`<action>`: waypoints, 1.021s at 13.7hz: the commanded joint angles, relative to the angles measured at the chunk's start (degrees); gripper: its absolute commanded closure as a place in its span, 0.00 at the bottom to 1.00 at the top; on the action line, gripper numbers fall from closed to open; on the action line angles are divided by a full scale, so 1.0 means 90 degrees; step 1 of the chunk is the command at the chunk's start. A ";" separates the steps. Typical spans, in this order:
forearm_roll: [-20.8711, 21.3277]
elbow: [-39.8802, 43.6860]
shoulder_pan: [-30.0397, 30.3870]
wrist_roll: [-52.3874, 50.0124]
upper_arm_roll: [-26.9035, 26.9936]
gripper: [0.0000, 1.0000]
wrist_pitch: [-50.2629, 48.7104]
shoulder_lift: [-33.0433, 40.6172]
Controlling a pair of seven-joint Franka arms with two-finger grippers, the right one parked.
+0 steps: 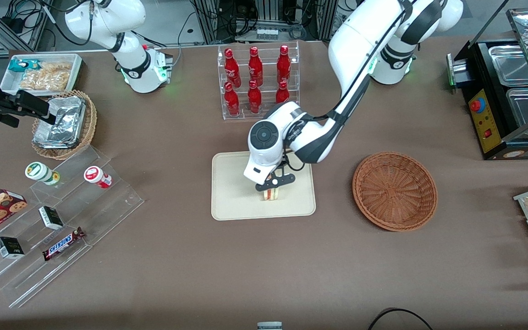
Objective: Place sandwich from basket to tray
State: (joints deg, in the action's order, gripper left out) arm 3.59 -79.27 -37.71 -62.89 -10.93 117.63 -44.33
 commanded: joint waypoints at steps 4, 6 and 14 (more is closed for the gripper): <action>0.0109 0.0293 -0.0146 -0.0228 0.0082 0.23 0.0152 -0.0270; 0.0070 0.0283 -0.0126 -0.0268 0.0082 0.00 0.0152 -0.0193; 0.0050 0.0264 0.0331 -0.0141 0.0140 0.00 -0.1631 0.1270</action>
State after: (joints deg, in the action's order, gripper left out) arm 3.80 -75.38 -37.31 -63.86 -9.78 107.91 -37.12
